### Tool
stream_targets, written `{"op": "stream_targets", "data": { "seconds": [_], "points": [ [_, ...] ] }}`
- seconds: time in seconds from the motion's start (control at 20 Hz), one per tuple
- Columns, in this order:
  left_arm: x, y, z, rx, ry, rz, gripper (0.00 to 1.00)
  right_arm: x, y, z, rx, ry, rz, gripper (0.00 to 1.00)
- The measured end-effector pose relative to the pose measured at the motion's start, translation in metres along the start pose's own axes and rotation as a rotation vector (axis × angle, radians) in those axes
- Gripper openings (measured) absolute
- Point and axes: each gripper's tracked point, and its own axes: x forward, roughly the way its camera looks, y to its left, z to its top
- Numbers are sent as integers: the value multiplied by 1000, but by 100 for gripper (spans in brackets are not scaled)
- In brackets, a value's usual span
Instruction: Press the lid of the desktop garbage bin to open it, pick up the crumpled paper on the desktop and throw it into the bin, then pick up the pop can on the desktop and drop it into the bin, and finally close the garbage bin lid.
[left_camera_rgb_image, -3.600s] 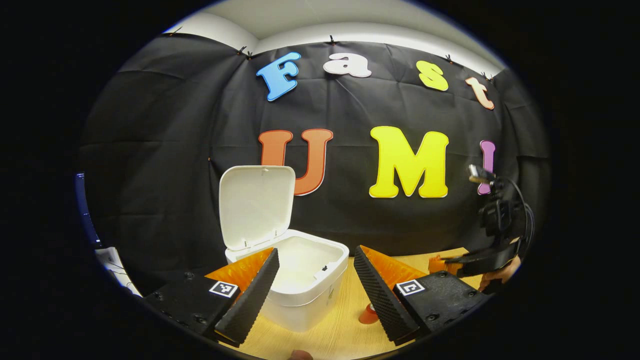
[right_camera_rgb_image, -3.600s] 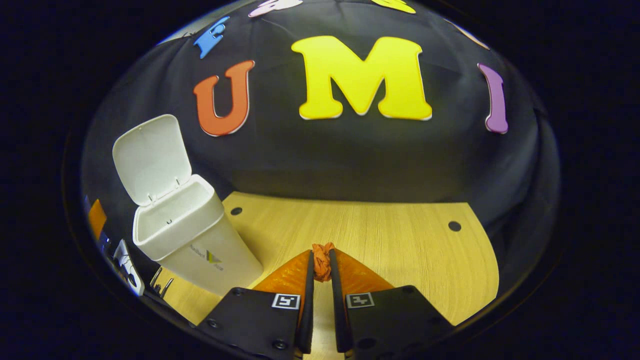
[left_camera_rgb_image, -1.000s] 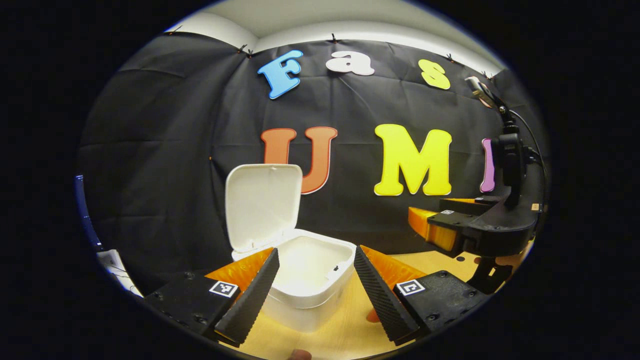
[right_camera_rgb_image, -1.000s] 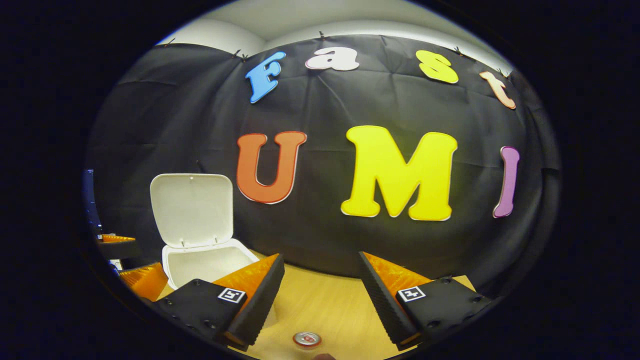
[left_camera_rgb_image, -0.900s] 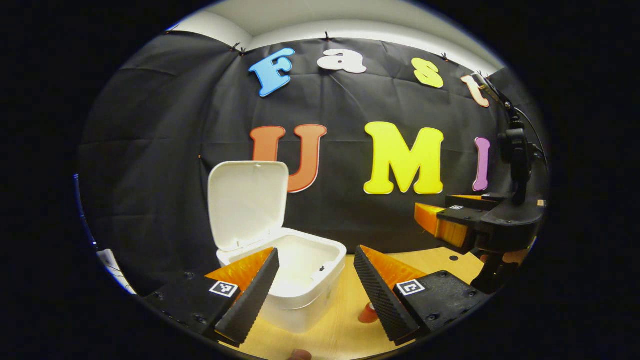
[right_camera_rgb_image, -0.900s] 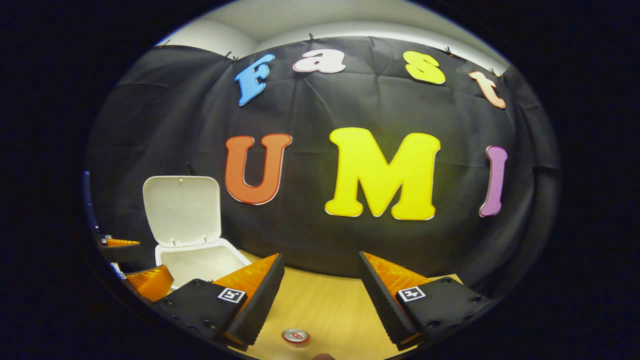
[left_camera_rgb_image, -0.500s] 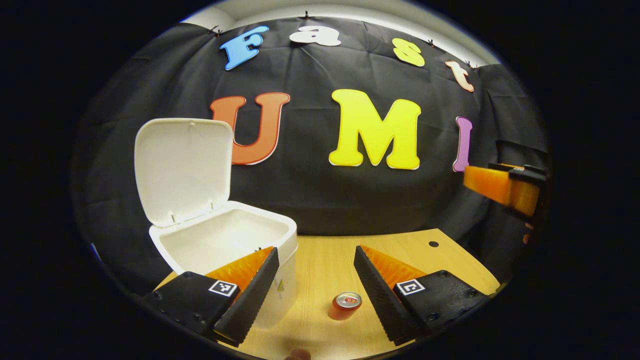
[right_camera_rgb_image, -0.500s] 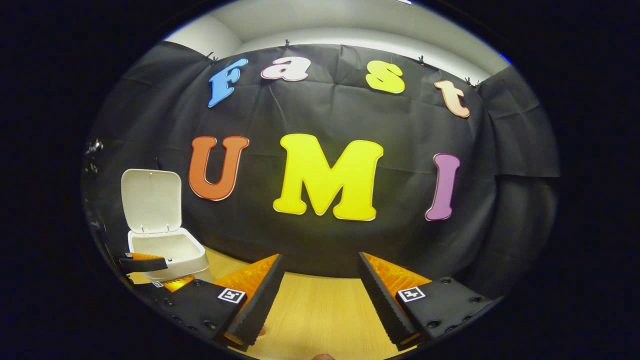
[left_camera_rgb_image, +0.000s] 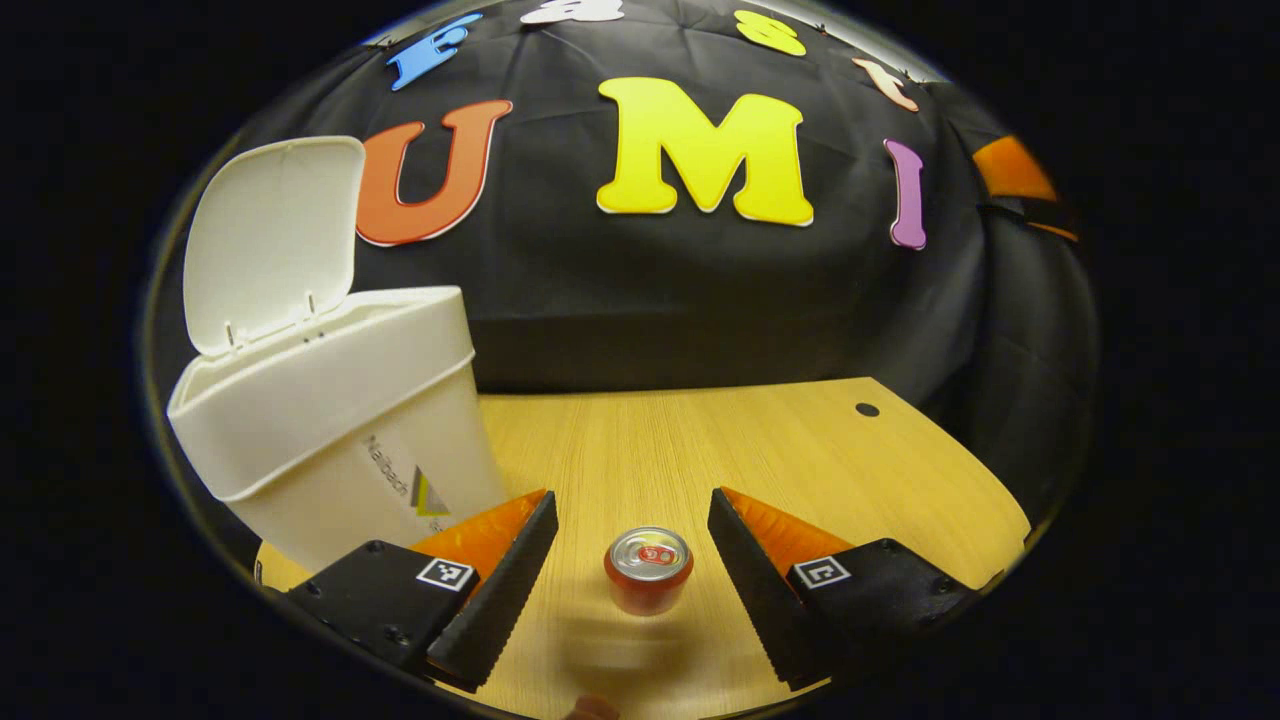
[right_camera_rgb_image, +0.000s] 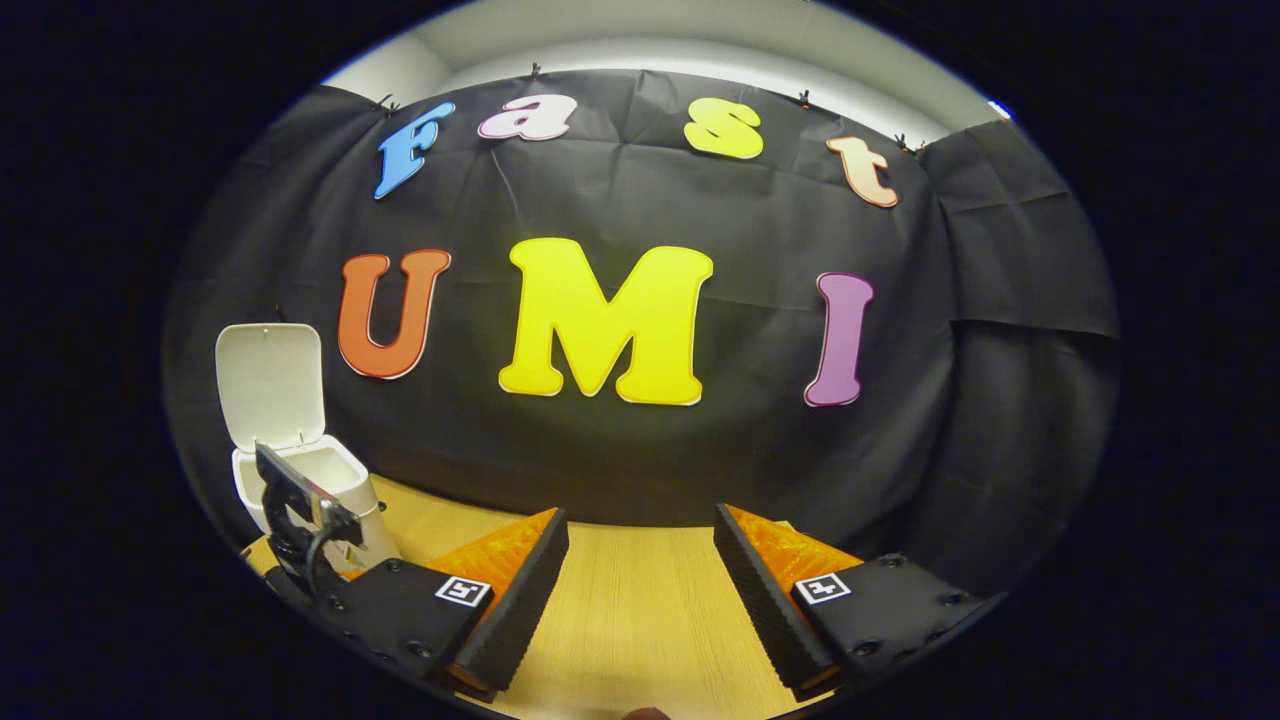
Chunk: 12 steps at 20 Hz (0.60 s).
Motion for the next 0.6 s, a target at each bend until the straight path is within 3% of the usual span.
{"op": "stream_targets", "data": {
  "seconds": [0.6],
  "points": [
    [57, -6, -79, -15, 184, -16, 100, 5, 20, -26, -20, 80, 4, 94]
  ]
}}
